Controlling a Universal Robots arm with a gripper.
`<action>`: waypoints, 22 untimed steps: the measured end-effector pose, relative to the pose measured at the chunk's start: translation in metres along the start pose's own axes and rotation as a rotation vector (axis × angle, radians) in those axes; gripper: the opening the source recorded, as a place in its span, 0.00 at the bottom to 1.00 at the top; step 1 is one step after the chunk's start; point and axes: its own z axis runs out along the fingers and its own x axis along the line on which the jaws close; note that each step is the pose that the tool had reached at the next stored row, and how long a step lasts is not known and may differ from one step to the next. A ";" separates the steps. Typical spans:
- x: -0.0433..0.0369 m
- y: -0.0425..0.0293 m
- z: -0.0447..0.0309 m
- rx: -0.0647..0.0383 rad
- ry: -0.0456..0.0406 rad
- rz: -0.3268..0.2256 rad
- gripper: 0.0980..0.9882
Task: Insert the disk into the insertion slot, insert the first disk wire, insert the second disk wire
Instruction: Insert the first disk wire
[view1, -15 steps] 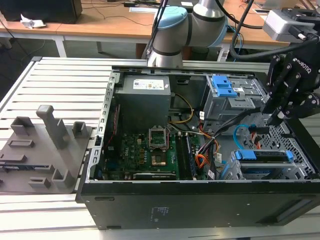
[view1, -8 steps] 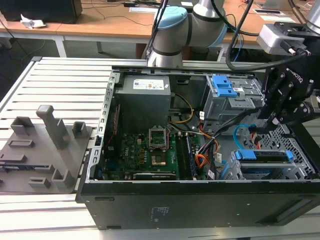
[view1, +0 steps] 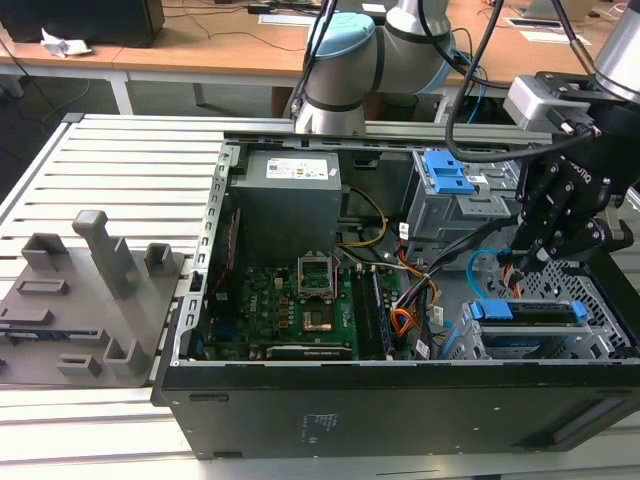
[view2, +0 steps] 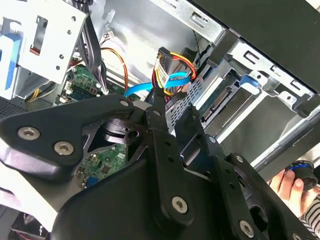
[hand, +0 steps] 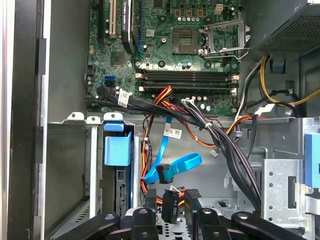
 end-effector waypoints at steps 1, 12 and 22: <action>0.0000 -0.0001 0.0004 0.000 0.0000 0.000 0.30; -0.0001 -0.0002 0.0032 0.000 0.0005 0.000 0.08; 0.0032 -0.0087 0.0029 -0.001 0.0007 0.000 0.08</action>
